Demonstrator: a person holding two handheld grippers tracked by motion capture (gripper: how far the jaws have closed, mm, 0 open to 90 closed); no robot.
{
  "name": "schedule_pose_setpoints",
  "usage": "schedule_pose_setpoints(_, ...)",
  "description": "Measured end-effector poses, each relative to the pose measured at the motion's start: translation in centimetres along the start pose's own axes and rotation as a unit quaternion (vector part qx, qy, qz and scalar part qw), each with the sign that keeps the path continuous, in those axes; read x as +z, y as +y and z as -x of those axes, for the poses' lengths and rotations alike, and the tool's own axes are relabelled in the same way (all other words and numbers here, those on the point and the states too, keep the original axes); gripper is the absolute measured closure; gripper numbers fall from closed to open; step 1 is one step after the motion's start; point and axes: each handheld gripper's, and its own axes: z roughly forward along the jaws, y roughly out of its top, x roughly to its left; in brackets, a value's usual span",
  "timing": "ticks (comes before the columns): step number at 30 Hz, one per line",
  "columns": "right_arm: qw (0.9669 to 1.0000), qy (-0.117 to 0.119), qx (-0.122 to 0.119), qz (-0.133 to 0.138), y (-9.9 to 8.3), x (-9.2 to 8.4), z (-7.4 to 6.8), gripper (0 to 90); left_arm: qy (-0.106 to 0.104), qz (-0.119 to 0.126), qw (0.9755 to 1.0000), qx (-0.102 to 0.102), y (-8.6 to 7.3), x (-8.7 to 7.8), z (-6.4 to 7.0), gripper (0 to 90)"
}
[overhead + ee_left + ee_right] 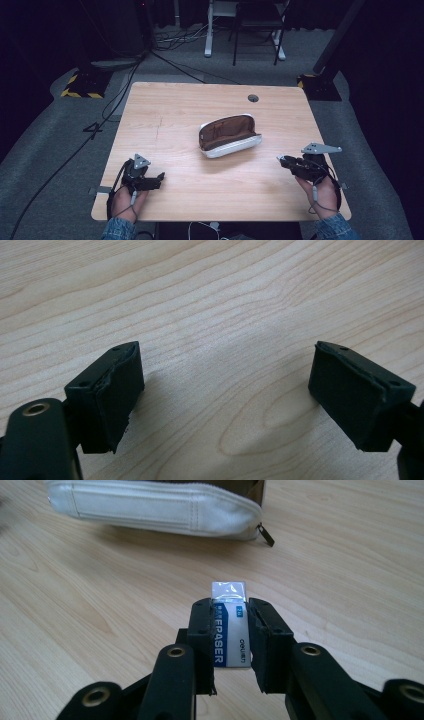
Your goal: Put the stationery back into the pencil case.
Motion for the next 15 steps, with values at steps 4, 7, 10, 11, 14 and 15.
schedule_pose_setpoints(4, 0.9999, 0.005, -0.009, 0.006, 1.0, 0.1, 0.0, 73.3, -0.001, 0.0, 1.0, -0.001, 0.0, 0.0, 0.0, 14.8)
schedule_pose_setpoints(7, 0.9998, 0.001, -0.016, 0.012, 2.1, 0.3, -0.1, 73.4, -0.001, -0.001, 1.0, 0.0, 0.0, 0.0, 0.0, 14.8)
schedule_pose_setpoints(10, 0.9996, 0.002, -0.024, 0.014, 3.0, 0.6, -0.3, 73.4, -0.001, -0.001, 1.0, 0.0, 0.0, 0.0, 0.0, 14.8)
schedule_pose_setpoints(11, 0.9995, 0.003, -0.029, 0.012, 3.3, 0.7, -0.3, 73.4, -0.001, 0.0, 1.0, 0.0, 0.0, 0.0, 0.0, 14.8)
schedule_pose_setpoints(14, 0.9992, 0.009, -0.035, 0.015, 4.1, 1.1, -0.4, 73.4, -0.001, 0.0, 1.0, -0.001, -0.1, -0.1, 0.0, 14.8)
schedule_pose_setpoints(15, 0.9991, 0.009, -0.038, 0.015, 4.4, 1.3, -0.4, 73.4, 0.0, 0.0, 1.0, -0.003, -0.1, -0.1, 0.0, 14.8)
